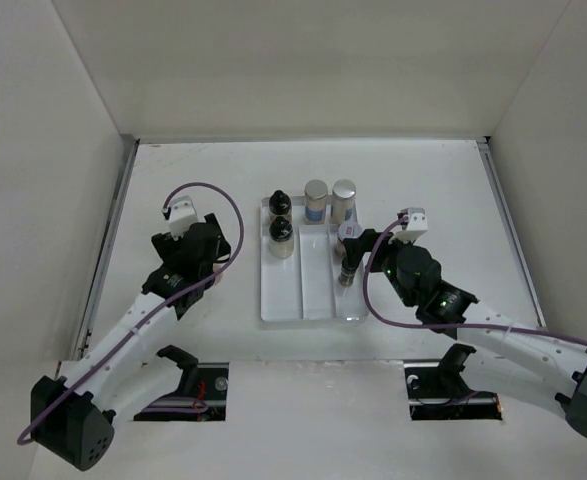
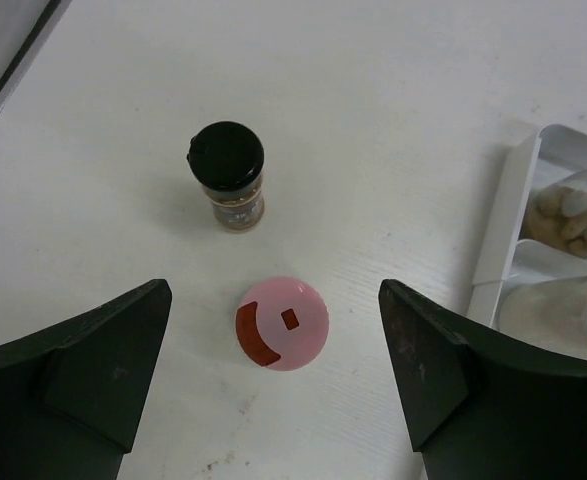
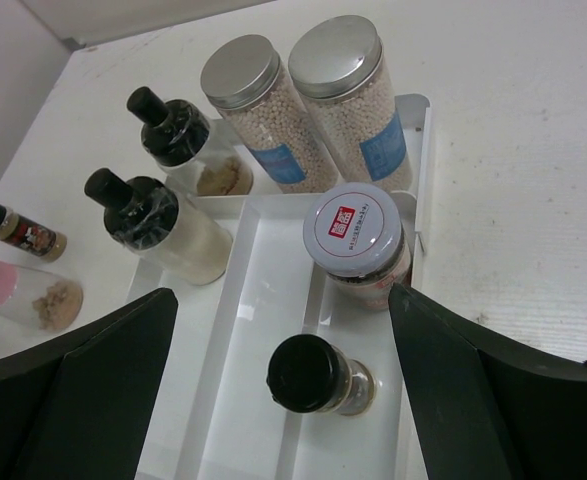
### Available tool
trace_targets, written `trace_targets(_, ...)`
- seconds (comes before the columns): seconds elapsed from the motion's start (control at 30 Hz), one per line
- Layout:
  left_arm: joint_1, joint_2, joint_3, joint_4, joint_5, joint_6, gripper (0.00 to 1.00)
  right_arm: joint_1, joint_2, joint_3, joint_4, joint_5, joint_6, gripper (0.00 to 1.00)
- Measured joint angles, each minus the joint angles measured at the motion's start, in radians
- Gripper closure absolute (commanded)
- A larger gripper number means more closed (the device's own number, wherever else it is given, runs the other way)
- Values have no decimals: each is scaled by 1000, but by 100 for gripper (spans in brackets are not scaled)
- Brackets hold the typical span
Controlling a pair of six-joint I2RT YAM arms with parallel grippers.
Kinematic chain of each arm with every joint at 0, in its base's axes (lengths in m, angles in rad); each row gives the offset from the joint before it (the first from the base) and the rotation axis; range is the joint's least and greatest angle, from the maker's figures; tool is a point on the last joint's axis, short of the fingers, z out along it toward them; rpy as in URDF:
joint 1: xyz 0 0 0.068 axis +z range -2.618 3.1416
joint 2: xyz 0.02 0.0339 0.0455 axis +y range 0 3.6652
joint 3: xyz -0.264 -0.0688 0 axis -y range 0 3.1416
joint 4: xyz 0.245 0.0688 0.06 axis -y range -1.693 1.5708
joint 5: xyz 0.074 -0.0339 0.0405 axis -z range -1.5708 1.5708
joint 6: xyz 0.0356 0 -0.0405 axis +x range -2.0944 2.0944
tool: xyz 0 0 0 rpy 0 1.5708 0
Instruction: Organize the condiment bottles
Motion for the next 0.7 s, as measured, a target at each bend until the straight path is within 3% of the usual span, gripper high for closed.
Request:
trace_targets(0.13, 0, 40, -6, -4, 4, -6, 17, 0, 2, 0, 0, 0, 1, 0)
trace_targets(0.33, 3, 138, -44, 23, 11, -22, 29, 0, 6, 0, 0, 0, 0, 0)
trace_targets(0.4, 8, 178, -50, 40, 16, -24, 36, 0, 6, 0, 0, 0, 0, 0)
trace_targets(0.53, 16, 222, -51, 72, 21, -29, 60, 0, 6, 0, 0, 0, 1, 0)
trace_targets(0.7, -11, 198, -51, 77, 21, -29, 67, 0, 6, 0, 0, 0, 0, 0)
